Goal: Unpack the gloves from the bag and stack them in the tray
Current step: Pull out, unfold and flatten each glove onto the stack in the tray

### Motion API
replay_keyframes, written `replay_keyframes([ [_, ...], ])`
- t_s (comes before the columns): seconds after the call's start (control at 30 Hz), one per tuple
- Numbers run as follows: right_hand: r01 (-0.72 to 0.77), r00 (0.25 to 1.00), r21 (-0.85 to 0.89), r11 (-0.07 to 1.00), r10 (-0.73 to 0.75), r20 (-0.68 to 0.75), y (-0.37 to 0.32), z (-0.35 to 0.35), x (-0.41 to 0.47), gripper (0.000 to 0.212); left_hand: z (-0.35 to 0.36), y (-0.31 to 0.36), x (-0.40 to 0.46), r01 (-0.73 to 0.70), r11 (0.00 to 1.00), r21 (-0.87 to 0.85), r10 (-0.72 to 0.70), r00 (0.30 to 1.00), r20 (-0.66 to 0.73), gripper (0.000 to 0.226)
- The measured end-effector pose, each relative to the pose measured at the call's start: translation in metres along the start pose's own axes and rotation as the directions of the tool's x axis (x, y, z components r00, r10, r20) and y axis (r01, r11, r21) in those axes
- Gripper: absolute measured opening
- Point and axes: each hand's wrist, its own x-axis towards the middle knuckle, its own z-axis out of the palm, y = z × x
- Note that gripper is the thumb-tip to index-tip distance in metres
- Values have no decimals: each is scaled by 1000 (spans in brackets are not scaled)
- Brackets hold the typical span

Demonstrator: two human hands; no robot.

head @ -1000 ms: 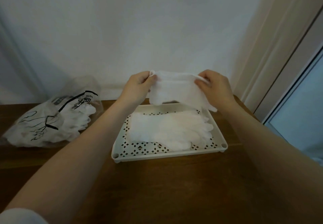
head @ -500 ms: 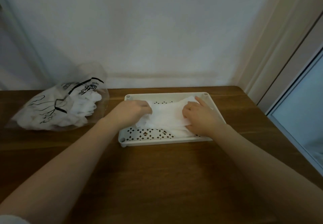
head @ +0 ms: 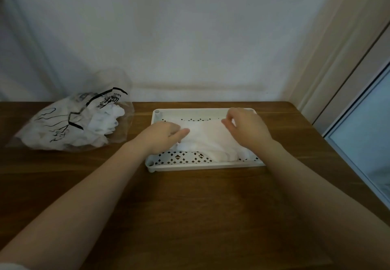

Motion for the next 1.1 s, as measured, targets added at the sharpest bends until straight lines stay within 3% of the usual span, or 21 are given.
replay_keyframes([
  [0.07, 70, 993, 53, 996, -74, 90, -7, 11, 4, 26, 3, 7, 6, 54, 998, 11, -54, 997, -46, 61],
  [0.17, 165, 927, 60, 985, -175, 333, -13, 32, 6, 62, 8, 15, 14, 101, 967, 236, -85, 994, -74, 52],
  [0.3, 47, 857, -83, 995, 2, 516, 7, 50, 1, 101, 17, 14, 18, 121, 897, 424, -95, 992, -81, 63],
  [0.4, -35, 834, -128, 991, 99, 542, 21, 51, 0, 124, 17, 12, 14, 112, 903, 415, -102, 994, -46, 64],
  [0.5, -74, 802, -146, 986, 146, 579, 30, 43, 0, 130, 10, 13, 9, 112, 923, 368, -136, 990, 38, 68],
  [0.6, -69, 815, -151, 986, 143, 562, 20, 27, 2, 125, 3, 14, -1, 76, 959, 274, -85, 996, 24, 49],
  [0.67, -40, 897, -81, 996, 72, 435, 0, 18, 7, 112, -3, 15, -10, 15, 984, 177, 3, 995, -97, 33],
  [0.73, 34, 963, 47, 998, -45, 267, -28, 12, 14, 86, -10, 12, -20, -36, 999, 26, 42, 966, -254, 21],
  [0.8, 136, 974, 147, 980, -160, 159, -58, 9, 22, 56, -19, 8, -29, -73, 996, -56, 44, 909, -415, 17],
  [0.9, 268, 947, 253, 930, -303, 110, -106, 18, 33, 32, -34, -5, -48, -115, 987, -108, 15, 749, -662, 16],
  [1.0, 297, 937, 322, 899, -340, 84, -154, 32, 43, 34, -43, -24, -64, -156, 984, -84, 28, 602, -798, 22],
  [1.1, 293, 913, 257, 921, -349, 210, -192, 66, 69, 39, -44, -42, -73, -121, 988, -92, -1, 596, -803, 33],
])
